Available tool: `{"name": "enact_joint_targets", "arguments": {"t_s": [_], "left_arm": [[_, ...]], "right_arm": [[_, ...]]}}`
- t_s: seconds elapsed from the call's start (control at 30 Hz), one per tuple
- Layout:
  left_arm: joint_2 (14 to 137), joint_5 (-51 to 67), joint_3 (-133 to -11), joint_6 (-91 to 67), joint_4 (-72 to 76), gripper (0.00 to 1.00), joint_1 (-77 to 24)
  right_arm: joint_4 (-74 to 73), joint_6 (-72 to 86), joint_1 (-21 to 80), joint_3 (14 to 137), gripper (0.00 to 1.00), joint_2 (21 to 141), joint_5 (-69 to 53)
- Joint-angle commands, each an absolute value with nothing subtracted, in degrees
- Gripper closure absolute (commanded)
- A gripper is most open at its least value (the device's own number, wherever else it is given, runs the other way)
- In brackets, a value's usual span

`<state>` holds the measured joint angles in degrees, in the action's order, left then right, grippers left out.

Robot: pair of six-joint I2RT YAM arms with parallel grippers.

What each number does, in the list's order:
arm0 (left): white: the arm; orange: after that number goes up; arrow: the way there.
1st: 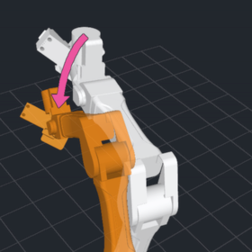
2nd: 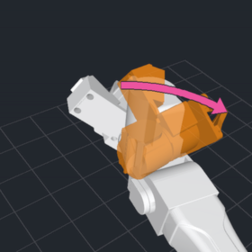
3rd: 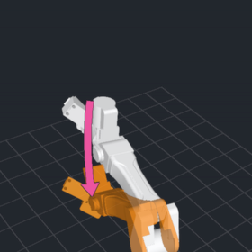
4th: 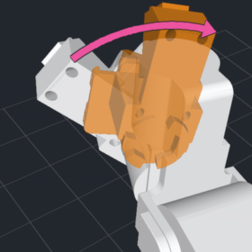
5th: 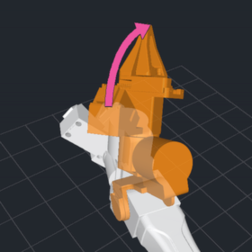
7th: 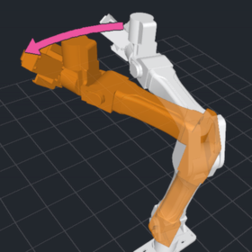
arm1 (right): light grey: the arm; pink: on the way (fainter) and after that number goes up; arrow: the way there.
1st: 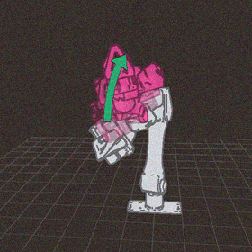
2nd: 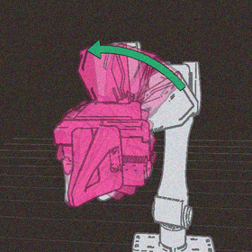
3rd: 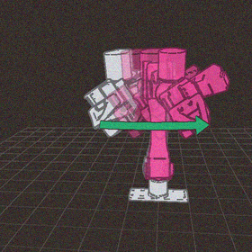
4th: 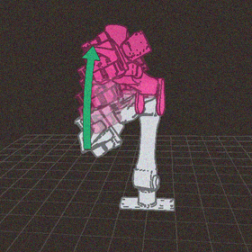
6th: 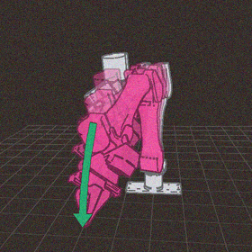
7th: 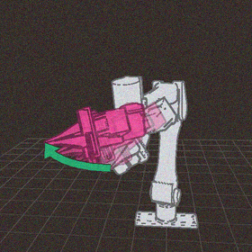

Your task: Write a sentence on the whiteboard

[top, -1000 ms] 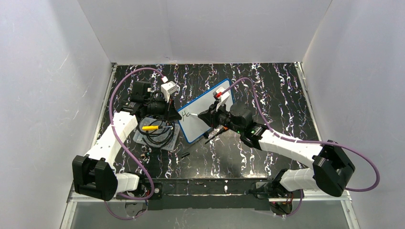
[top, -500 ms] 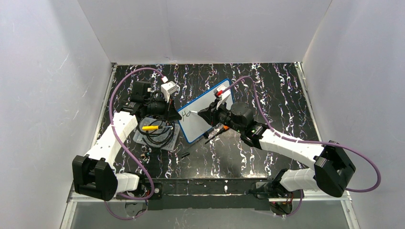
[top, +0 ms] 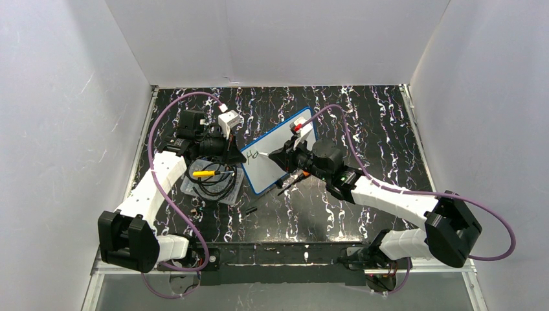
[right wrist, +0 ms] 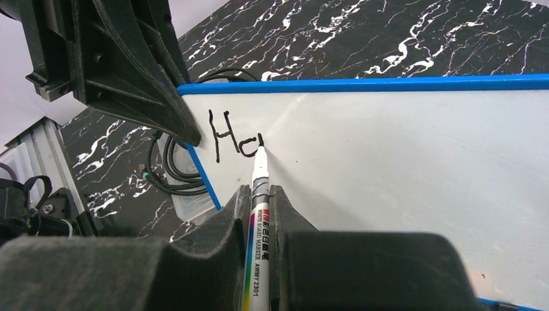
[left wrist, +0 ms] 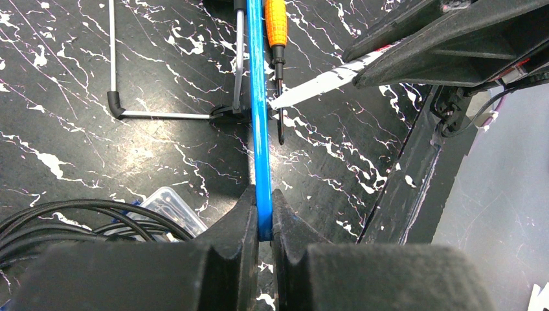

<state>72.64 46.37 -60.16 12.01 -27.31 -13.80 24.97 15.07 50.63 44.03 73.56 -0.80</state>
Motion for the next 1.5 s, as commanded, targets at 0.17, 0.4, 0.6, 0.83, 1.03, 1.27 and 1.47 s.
{"name": "enact_joint_targets", "arguments": {"t_s": [0.17,0.4,0.6,0.83,1.03,1.27,1.47], "left_arm": [[71.4,52.1,-62.1,11.0,-30.1,1.0,-14.1],[71.3,52.1,-62.1,10.9,-30.1,1.0,-14.1],[71.3,52.2,-62.1,11.0,-30.1,1.0,-14.0],[71.2,52.3,-62.2,10.8,-30.0,1.0,-13.8],[71.1,52.2,-62.2,10.9,-30.0,1.0,-13.7],[71.0,52.2,-62.1,10.6,-29.8,1.0,-13.6],[71.0,52.4,-62.1,10.7,-29.8,1.0,-13.6]], "right_arm": [[26.0,15.2,50.4,43.3,0.99,73.9,1.5],[25.1,15.1,50.4,43.6,0.99,74.5,1.2],[24.8,15.2,50.4,43.6,0.99,75.0,1.3],[24.3,15.2,50.4,43.6,0.99,74.9,2.0],[24.3,15.2,50.4,43.2,0.99,73.6,3.8],[24.3,15.2,50.4,43.0,0.99,70.5,4.4],[25.4,15.4,50.4,43.4,0.99,68.9,3.6]]}}
